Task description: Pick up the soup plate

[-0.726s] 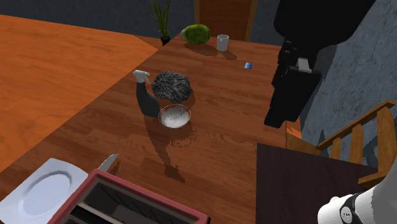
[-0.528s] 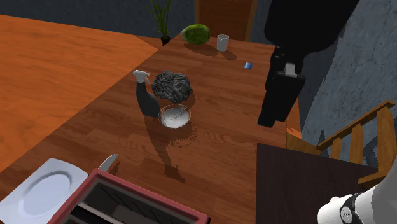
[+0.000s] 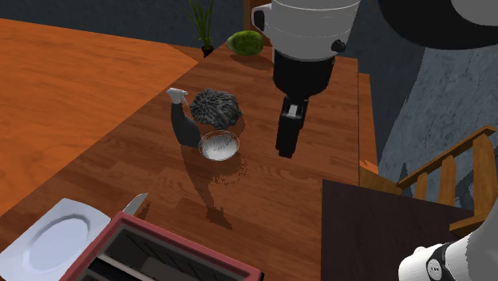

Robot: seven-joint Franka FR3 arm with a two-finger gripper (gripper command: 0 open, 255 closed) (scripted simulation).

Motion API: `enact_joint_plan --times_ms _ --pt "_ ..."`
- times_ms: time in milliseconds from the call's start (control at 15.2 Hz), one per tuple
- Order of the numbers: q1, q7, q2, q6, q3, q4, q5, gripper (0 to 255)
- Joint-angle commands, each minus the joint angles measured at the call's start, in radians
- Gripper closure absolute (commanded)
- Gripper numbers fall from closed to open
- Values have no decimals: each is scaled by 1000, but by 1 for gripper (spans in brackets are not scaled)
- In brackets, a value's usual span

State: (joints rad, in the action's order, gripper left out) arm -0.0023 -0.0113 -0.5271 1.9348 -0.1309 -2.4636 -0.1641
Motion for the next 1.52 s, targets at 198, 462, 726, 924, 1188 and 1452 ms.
enact_joint_plan --times_ms 198,462,726,924,1188,1452 --pt "-2 -88 173 145 -57 35 -11 0" --pt "-2 -166 326 250 -98 86 1 0" --pt "-5 -252 486 337 -127 159 35 0" --pt "-15 -319 608 390 -136 228 73 0" --pt "-39 -406 771 439 -131 339 128 0" --pt "-76 -482 933 466 -111 471 174 0"
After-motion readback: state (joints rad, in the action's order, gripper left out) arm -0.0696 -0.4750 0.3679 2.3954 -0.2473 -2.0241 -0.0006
